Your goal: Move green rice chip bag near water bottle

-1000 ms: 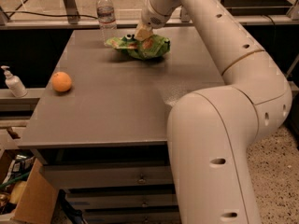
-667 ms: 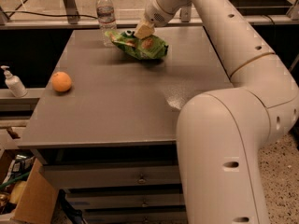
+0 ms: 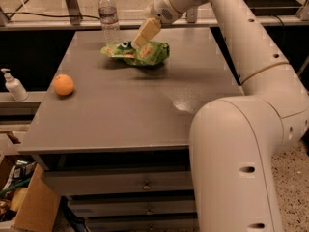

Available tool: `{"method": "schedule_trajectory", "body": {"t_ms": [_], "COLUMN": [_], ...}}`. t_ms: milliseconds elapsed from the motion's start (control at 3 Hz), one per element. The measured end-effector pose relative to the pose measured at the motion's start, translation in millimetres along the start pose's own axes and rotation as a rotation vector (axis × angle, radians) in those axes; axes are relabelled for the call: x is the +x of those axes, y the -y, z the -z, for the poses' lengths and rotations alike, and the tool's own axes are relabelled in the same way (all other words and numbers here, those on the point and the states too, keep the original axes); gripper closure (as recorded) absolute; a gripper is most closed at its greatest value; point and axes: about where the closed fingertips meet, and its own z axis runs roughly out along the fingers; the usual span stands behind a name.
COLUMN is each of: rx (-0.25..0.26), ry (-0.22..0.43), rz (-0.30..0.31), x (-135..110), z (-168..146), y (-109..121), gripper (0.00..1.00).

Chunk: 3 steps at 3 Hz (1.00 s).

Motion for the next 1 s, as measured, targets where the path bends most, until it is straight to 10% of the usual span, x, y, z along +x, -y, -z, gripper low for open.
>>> {"method": "schedule_trajectory", "body": {"t_ms": [1000], "rx": [0.162], "ry": [0.080], "rz": [-0.170], "x": [67], "z": [106], "y": [29], "gripper": [0.00]}}
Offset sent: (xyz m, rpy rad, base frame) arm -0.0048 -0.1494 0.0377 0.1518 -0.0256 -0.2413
